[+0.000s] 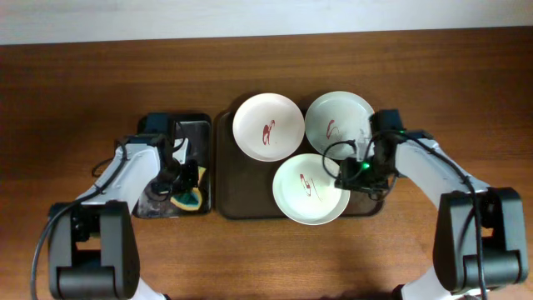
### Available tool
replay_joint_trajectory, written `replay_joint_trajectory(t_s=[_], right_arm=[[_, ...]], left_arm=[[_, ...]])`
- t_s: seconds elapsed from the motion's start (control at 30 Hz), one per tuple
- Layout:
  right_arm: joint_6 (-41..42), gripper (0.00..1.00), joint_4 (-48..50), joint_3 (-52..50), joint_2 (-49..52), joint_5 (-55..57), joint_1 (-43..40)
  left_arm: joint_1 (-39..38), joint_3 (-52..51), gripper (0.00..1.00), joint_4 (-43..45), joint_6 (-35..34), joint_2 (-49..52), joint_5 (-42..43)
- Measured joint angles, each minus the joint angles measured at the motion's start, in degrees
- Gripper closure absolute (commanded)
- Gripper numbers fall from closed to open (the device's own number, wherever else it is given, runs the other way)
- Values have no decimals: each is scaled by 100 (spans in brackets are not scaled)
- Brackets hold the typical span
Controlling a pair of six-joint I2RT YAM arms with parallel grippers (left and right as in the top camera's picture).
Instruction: Clean dirty plates on tray and stack at the side
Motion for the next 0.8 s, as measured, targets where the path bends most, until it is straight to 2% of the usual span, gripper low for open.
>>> replay_joint_trajectory(t_s=[0.1, 0.2, 0.37, 0.53, 0.57, 0.63, 0.67, 0.73, 0.8], right_arm=[[48, 67, 155, 2, 11, 28, 415], [459, 75, 212, 2, 13, 271, 603], [726, 89, 223, 2, 13, 389, 612], [745, 91, 221, 2, 11, 415, 612], [750, 93, 221, 2, 11, 415, 612], [750, 96, 223, 2, 11, 415, 612], [745, 96, 219, 2, 11, 415, 612], [748, 96, 229, 2, 11, 413, 612], [745, 96, 234, 2, 11, 413, 612]], left_arm=[[0, 37, 100, -39, -22, -525, 0], [0, 92, 100, -114, -37, -1185, 26], [0, 92, 100, -116, -42, -1390, 109], [0, 92, 100, -116, -42, -1390, 109], [0, 92, 95, -116, -42, -1390, 109], [0, 92, 92, -114, -59, -1390, 111], [0, 92, 99, -114, -70, -1390, 111], [0, 90, 100, -31, -101, -1390, 114], [0, 90, 100, 435, -101, -1390, 76]])
